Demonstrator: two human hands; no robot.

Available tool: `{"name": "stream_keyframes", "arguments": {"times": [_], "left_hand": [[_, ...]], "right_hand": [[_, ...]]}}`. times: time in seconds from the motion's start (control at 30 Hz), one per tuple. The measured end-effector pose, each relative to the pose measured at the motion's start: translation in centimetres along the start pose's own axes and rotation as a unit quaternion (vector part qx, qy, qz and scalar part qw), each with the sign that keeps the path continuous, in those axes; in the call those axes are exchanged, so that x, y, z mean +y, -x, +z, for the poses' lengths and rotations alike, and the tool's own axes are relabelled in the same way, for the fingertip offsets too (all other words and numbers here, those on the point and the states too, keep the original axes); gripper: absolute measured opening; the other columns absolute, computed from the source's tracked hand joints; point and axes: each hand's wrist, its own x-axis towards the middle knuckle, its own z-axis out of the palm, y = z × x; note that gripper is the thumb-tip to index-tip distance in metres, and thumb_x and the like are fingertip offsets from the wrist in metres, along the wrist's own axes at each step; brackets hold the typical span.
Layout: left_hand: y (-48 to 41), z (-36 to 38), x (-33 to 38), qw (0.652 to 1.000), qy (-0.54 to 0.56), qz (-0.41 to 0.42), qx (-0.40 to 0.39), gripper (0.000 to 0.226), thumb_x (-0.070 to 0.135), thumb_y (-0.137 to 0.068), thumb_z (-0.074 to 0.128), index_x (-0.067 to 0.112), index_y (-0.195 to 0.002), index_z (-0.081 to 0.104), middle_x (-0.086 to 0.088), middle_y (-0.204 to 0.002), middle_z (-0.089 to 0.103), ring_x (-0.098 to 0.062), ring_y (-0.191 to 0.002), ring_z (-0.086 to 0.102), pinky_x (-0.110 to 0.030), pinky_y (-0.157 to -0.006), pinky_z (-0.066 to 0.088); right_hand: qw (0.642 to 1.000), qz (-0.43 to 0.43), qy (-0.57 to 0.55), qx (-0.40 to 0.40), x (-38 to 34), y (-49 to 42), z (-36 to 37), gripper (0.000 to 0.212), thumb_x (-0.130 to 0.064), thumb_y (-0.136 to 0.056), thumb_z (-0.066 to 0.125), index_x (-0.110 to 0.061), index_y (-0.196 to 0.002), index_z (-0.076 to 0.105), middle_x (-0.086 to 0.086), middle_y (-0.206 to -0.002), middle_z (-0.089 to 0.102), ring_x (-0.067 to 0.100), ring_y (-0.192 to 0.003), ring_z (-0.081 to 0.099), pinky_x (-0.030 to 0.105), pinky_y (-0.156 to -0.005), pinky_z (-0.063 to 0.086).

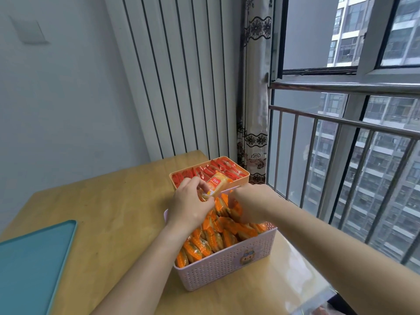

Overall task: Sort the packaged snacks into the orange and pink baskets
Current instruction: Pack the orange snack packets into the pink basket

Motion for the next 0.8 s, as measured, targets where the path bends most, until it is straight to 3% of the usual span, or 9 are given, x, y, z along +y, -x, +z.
{"name": "stream_keyframes", "arguments": {"times": [0.13,0.3,0.33,0.4,0.47,0.53,0.6,0.73,0.8], "left_hand": [[0.2,0.0,0.2,0.999,0.044,0.003,0.018,0.019,0.028,-0.084,0.078,0.029,-0.090,0.060,0.011,-0.101,0.058,-0.009,-0.093,0.057,-0.013,-0.065,0.041],[0.7,0.4,0.7,0.996,0.077,0.023,0.037,0.022,0.027,-0.082,0.080,0.030,-0.087,0.059,0.013,-0.098,0.056,-0.007,-0.091,0.058,-0.021,-0.069,0.051],[0.9,0.5,0.9,0.995,0.084,0.028,0.036,0.022,0.027,-0.082,0.081,0.030,-0.087,0.059,0.014,-0.098,0.055,-0.006,-0.090,0.058,-0.021,-0.070,0.051],[1.2,0.9,1.4,0.994,0.094,0.041,0.033,0.024,0.027,-0.082,0.081,0.030,-0.087,0.058,0.015,-0.098,0.053,-0.005,-0.090,0.057,-0.015,-0.069,0.047],[1.5,1.2,2.0,0.993,0.098,0.060,0.026,0.025,0.026,-0.082,0.081,0.030,-0.086,0.057,0.015,-0.099,0.051,-0.004,-0.091,0.056,-0.009,-0.069,0.043],[1.7,1.6,2.8,0.992,0.088,0.086,0.013,0.025,0.026,-0.083,0.082,0.028,-0.087,0.058,0.015,-0.100,0.049,-0.003,-0.091,0.057,-0.010,-0.069,0.045],[1.9,2.1,3.6,0.988,0.077,0.131,-0.012,0.021,0.029,-0.085,0.080,0.027,-0.090,0.060,0.016,-0.101,0.050,-0.003,-0.091,0.058,-0.017,-0.073,0.050],[2.3,2.4,4.1,0.979,0.117,0.151,-0.066,0.011,0.026,-0.094,0.068,0.033,-0.095,0.060,0.019,-0.098,0.063,-0.002,-0.097,0.061,-0.028,-0.083,0.056],[2.0,2.5,3.6,0.983,0.082,0.134,-0.099,0.018,0.018,-0.095,0.064,0.036,-0.097,0.062,0.020,-0.099,0.066,-0.002,-0.098,0.061,-0.031,-0.085,0.056]], "right_hand": [[0.999,0.007,0.040,-0.012,-0.5,-0.4,0.9,0.025,-0.025,-0.089,0.066,-0.027,-0.114,0.071,-0.002,-0.102,0.067,0.019,-0.077,0.065,0.031,-0.059,0.059],[0.983,0.034,-0.179,-0.007,2.0,0.2,-1.7,0.037,-0.026,-0.087,0.073,-0.025,-0.125,0.069,-0.003,-0.116,0.071,0.016,-0.095,0.069,0.034,-0.081,0.062],[0.959,0.052,-0.278,0.019,2.6,0.4,-2.4,0.030,-0.020,-0.091,0.069,-0.021,-0.121,0.070,-0.001,-0.111,0.072,0.015,-0.088,0.070,0.031,-0.075,0.062],[0.863,0.111,-0.492,0.034,2.8,1.2,-3.5,0.019,-0.017,-0.096,0.060,-0.013,-0.112,0.070,0.005,-0.096,0.074,0.015,-0.067,0.069,0.029,-0.054,0.055],[0.790,0.152,-0.592,0.033,2.6,1.7,-4.0,0.030,-0.033,-0.100,0.055,-0.008,-0.110,0.068,0.010,-0.093,0.077,0.020,-0.062,0.069,0.027,-0.052,0.051],[0.797,0.165,-0.579,0.047,2.4,1.9,-4.2,0.049,-0.056,-0.095,0.058,-0.009,-0.103,0.071,0.008,-0.088,0.078,0.020,-0.063,0.072,0.028,-0.053,0.054],[0.825,0.164,-0.536,0.078,2.4,2.1,-4.3,0.052,-0.061,-0.086,0.068,-0.010,-0.095,0.072,0.007,-0.081,0.077,0.018,-0.064,0.073,0.029,-0.054,0.058],[0.853,0.156,-0.482,0.125,4.2,3.1,-4.5,0.022,-0.039,-0.088,0.075,-0.020,-0.096,0.067,0.010,-0.093,0.075,0.025,-0.084,0.075,0.032,-0.064,0.058],[0.848,0.136,-0.501,0.107,5.4,3.9,-4.5,0.023,-0.029,-0.091,0.072,-0.021,-0.110,0.062,0.008,-0.100,0.074,0.024,-0.090,0.074,0.030,-0.067,0.060]]}}
